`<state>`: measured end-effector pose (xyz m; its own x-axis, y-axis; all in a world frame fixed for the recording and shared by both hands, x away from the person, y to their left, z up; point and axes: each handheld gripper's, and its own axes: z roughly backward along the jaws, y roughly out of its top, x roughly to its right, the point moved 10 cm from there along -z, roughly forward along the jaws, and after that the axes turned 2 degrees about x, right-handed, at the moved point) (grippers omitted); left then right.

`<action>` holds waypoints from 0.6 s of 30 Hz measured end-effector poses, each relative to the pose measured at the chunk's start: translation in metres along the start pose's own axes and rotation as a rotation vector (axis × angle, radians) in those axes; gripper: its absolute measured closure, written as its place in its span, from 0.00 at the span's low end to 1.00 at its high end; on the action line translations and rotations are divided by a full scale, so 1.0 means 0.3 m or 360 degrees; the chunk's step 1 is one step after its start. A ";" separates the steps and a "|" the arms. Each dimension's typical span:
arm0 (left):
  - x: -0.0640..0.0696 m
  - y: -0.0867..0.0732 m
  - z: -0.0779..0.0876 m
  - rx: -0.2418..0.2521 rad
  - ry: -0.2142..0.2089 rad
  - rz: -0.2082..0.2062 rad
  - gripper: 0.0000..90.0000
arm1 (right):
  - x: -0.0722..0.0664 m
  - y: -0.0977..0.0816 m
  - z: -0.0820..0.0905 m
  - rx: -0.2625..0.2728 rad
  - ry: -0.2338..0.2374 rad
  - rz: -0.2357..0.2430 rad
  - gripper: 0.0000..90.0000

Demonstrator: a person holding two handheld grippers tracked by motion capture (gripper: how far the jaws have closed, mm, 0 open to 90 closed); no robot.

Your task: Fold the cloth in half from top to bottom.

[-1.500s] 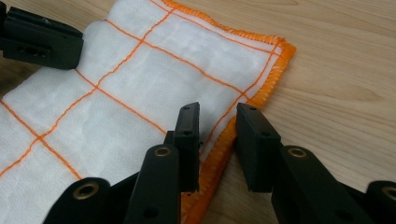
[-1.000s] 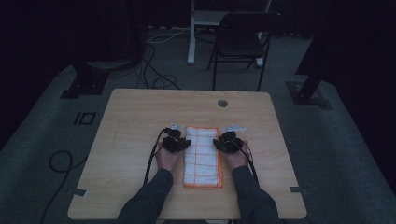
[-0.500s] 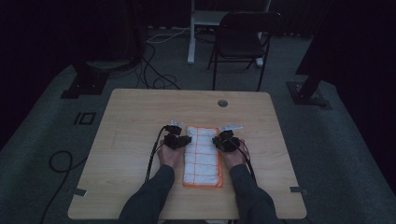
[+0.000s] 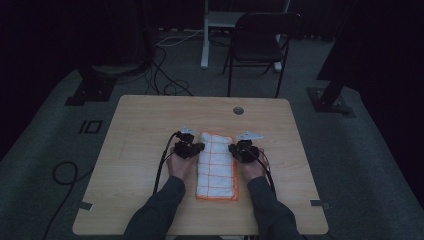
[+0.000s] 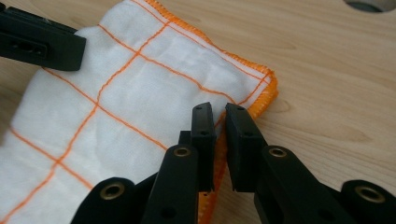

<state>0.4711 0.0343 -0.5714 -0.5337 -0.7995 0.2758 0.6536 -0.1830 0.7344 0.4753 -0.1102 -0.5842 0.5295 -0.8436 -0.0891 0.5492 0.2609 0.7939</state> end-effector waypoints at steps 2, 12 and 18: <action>0.010 -0.001 0.019 0.0017 -0.0017 -0.0013 0.96 | -0.005 0.005 0.020 0.0021 0.0013 0.0007 0.91; 0.065 -0.048 0.085 0.0048 -0.0081 -0.0068 0.95 | -0.054 -0.041 0.103 0.0055 0.0100 0.0020 0.91; 0.097 -0.124 0.122 0.0008 -0.0093 -0.0121 0.95 | -0.105 -0.104 0.150 0.0036 0.0146 0.0027 0.90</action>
<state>0.4117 0.0388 -0.5680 -0.6121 -0.7487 0.2545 0.6072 -0.2389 0.7578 0.4124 -0.1130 -0.5791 0.5963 -0.7923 -0.1292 0.5253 0.2634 0.8091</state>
